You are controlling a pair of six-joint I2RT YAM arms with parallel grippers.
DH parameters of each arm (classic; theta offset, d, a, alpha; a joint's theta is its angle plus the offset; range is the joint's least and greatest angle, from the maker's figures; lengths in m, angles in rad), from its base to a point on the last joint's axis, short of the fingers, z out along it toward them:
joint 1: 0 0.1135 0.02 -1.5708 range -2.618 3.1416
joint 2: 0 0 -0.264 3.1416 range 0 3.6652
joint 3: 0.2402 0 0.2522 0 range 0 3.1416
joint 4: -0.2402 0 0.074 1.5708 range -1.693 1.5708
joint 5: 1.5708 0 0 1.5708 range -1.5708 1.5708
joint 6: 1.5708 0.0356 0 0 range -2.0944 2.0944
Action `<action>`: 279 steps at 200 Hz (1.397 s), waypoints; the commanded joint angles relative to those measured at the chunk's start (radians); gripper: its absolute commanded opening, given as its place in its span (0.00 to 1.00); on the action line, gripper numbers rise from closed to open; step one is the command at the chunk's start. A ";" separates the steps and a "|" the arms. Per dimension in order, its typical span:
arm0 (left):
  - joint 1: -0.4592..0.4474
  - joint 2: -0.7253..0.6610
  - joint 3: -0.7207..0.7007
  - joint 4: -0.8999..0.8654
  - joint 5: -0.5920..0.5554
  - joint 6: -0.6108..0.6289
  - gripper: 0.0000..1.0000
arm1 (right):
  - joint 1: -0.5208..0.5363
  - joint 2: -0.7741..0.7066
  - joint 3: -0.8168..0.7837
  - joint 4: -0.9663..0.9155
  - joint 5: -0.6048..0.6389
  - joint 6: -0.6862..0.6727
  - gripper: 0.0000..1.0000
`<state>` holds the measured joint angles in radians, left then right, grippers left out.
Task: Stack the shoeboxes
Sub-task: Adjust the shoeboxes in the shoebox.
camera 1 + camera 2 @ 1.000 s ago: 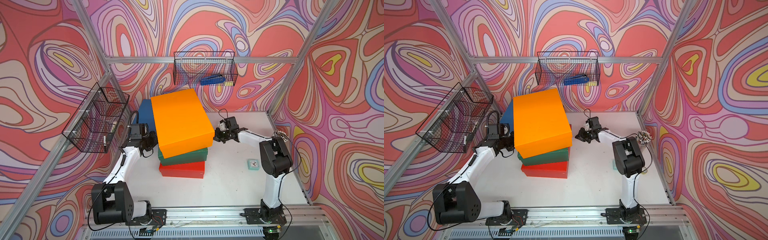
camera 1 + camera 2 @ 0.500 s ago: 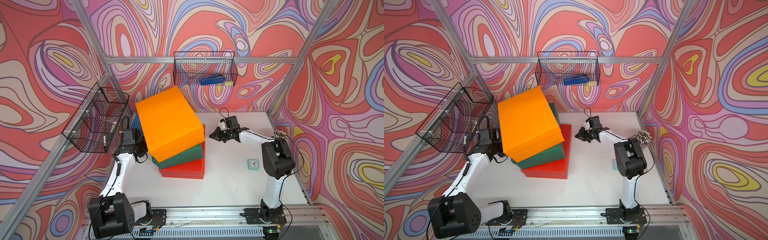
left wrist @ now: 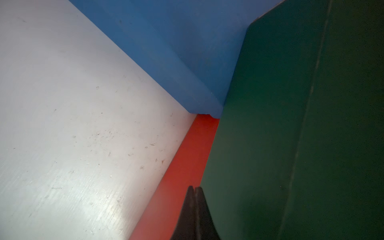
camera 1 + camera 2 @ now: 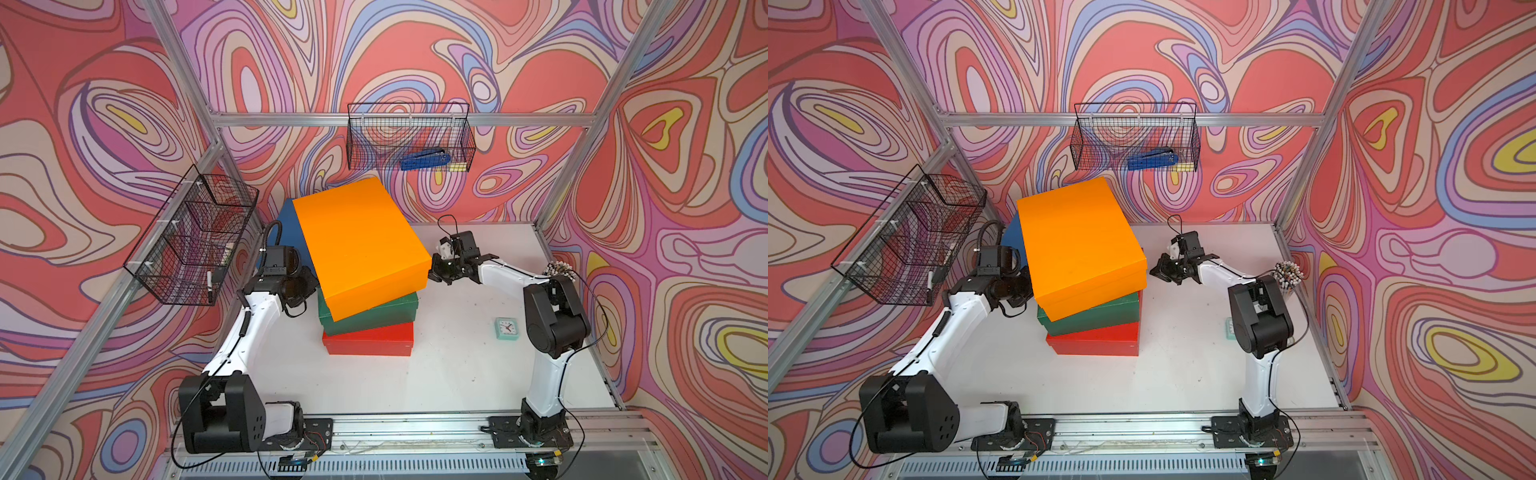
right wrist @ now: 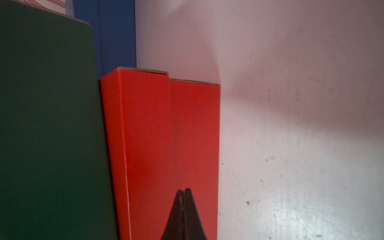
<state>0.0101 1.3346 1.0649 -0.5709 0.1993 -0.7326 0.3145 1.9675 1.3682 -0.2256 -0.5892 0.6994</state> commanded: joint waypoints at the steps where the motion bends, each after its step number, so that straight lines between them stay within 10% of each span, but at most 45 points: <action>1: -0.010 0.039 -0.029 -0.075 -0.041 0.050 0.11 | -0.002 -0.013 0.028 -0.011 0.009 -0.017 0.00; 139: -0.010 -0.118 0.109 -0.167 -0.005 0.098 0.12 | -0.002 0.014 0.030 -0.003 -0.003 -0.015 0.00; 279: 0.062 0.051 -0.131 0.081 0.104 -0.016 0.00 | -0.002 0.043 0.024 0.029 -0.045 0.007 0.00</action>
<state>0.1085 1.3334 0.9493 -0.5930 0.2741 -0.6952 0.3145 1.9835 1.3899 -0.2302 -0.6086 0.6926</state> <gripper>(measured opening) 0.047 0.042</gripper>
